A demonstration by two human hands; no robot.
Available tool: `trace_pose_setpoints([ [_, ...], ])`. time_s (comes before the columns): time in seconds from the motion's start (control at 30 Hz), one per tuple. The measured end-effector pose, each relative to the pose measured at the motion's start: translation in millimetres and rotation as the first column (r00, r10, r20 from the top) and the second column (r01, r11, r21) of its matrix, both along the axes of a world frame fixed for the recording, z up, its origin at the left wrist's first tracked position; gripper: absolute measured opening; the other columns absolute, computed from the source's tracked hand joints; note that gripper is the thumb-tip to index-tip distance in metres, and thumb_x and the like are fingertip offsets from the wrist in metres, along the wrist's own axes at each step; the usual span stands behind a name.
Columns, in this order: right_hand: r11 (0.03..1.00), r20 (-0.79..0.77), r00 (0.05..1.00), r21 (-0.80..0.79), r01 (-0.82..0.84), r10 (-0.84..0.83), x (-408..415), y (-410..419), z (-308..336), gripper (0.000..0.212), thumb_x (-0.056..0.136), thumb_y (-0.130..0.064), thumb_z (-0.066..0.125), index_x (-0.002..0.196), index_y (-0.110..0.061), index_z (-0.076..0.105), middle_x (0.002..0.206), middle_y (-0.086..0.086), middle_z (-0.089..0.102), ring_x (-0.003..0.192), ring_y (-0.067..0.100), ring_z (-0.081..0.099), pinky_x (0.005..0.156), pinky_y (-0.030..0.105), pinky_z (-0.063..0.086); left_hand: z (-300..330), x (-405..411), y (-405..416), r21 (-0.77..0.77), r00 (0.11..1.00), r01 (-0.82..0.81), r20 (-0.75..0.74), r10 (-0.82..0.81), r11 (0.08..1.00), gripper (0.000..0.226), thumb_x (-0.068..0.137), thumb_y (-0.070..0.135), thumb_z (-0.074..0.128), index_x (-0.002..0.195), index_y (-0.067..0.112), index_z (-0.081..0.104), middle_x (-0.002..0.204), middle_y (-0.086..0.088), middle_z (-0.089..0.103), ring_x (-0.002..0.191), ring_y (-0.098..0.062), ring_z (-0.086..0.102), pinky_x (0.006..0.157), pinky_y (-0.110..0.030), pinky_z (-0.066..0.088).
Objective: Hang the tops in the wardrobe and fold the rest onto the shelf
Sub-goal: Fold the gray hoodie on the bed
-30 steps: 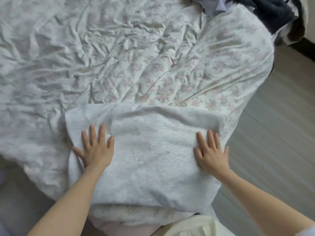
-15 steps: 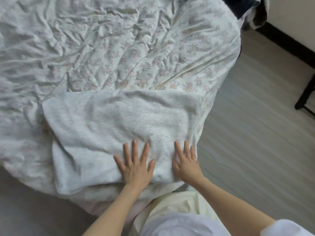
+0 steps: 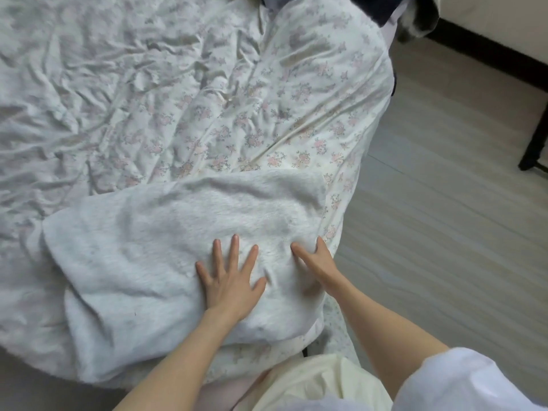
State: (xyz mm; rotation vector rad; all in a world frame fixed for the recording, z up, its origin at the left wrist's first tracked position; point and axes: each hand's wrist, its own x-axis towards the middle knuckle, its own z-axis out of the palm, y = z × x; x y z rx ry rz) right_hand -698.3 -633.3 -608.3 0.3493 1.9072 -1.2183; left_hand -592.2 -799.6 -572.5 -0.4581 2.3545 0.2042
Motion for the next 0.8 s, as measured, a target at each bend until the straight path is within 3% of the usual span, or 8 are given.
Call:
trace_pose_setpoints([
  [0.07,1.0,-0.039,0.999,-0.023,0.019,-0.02,-1.8,-3.8,4.8,0.033,0.076,-0.041,0.066,0.106,-0.03,0.057,0.096,-0.019,0.066,0.1,0.006,0.062,0.076,0.016,0.045,-0.5,-1.4,-1.3,0.008,1.0,-0.006,0.016,0.006,1.0,0.071,0.089,0.068,0.023,0.145,0.046,-0.014,0.135,0.007,-0.05,0.125,-0.028,-0.05,0.104,-0.069,-0.011],
  [0.17,1.0,-0.038,0.999,0.0,0.03,-0.03,0.0,-11.7,21.3,0.046,0.069,-0.049,0.064,0.106,-0.024,0.048,0.096,-0.013,0.061,0.092,0.006,0.06,0.073,0.024,0.045,4.5,-4.2,-3.4,0.023,0.999,-0.044,0.022,0.043,0.999,0.07,0.089,0.067,0.029,0.146,0.048,-0.007,0.149,0.009,-0.037,0.136,-0.029,-0.036,0.106,-0.066,-0.007],
  [0.3,0.997,-0.21,0.976,-0.031,-0.07,0.062,4.1,-29.1,58.5,0.048,0.079,-0.031,0.063,0.12,-0.018,0.042,0.103,-0.01,0.055,0.097,0.015,0.057,0.081,0.033,0.045,24.3,-20.3,-15.7,0.265,0.92,-0.318,-0.144,0.363,0.91,0.048,0.095,0.039,0.051,0.141,0.033,0.04,0.158,0.006,0.016,0.147,-0.021,0.001,0.116,-0.049,0.01],
  [0.4,0.953,-0.408,0.887,-0.11,-0.281,0.214,5.0,-52.5,97.0,0.049,0.083,-0.017,0.058,0.129,-0.014,0.041,0.115,-0.003,0.055,0.105,0.019,0.053,0.079,0.028,0.038,57.1,-28.7,-37.7,0.726,0.484,-0.614,0.035,0.874,0.311,0.028,0.098,0.019,0.049,0.124,0.015,0.058,0.131,-0.008,0.058,0.122,-0.019,0.05,0.101,-0.028,0.04],
  [0.5,0.834,-0.481,0.803,-0.227,-0.502,0.353,11.7,-86.6,125.1,0.058,0.086,-0.01,0.056,0.14,-0.002,0.035,0.137,0.015,0.046,0.121,0.017,0.044,0.091,0.017,0.034,90.8,-27.2,-64.0,0.772,0.186,-0.578,0.44,0.878,-0.264,0.036,0.097,0.042,0.04,0.108,0.019,0.065,0.089,0.001,0.072,0.076,-0.012,0.068,0.065,-0.027,0.055],
  [0.6,0.738,-0.242,0.843,-0.407,-0.538,0.48,26.5,-120.5,141.0,0.055,0.093,-0.01,0.043,0.144,-0.015,0.024,0.138,0.0,0.038,0.121,0.013,0.043,0.091,0.007,0.034,101.7,-10.4,-91.7,0.763,0.172,-0.612,0.385,0.907,-0.207,0.044,0.092,0.06,0.036,0.095,0.025,0.062,0.071,0.01,0.072,0.063,-0.006,0.068,0.058,-0.029,0.054],
  [0.73,0.857,-0.133,0.935,-0.373,-0.356,0.33,39.5,-146.7,137.6,0.025,0.091,-0.013,0.037,0.115,-0.015,0.032,0.118,0.002,0.039,0.101,0.011,0.049,0.081,0.013,0.042,97.8,19.5,-113.7,0.795,0.181,-0.567,0.373,0.91,-0.213,0.063,0.083,0.046,0.059,0.139,0.02,0.043,0.128,-0.001,0.06,0.111,-0.019,0.061,0.091,-0.033,0.048],
  [0.8,0.909,-0.167,0.943,-0.264,-0.324,0.288,39.6,-148.0,128.7,0.029,0.095,-0.014,0.037,0.123,-0.01,0.031,0.126,0.007,0.037,0.116,0.023,0.048,0.099,0.031,0.041,92.5,26.9,-112.2,0.791,0.293,-0.611,0.236,0.927,-0.008,0.08,0.084,0.02,0.068,0.149,0.027,0.021,0.142,0.009,0.038,0.126,-0.011,0.046,0.09,-0.021,0.044],
])
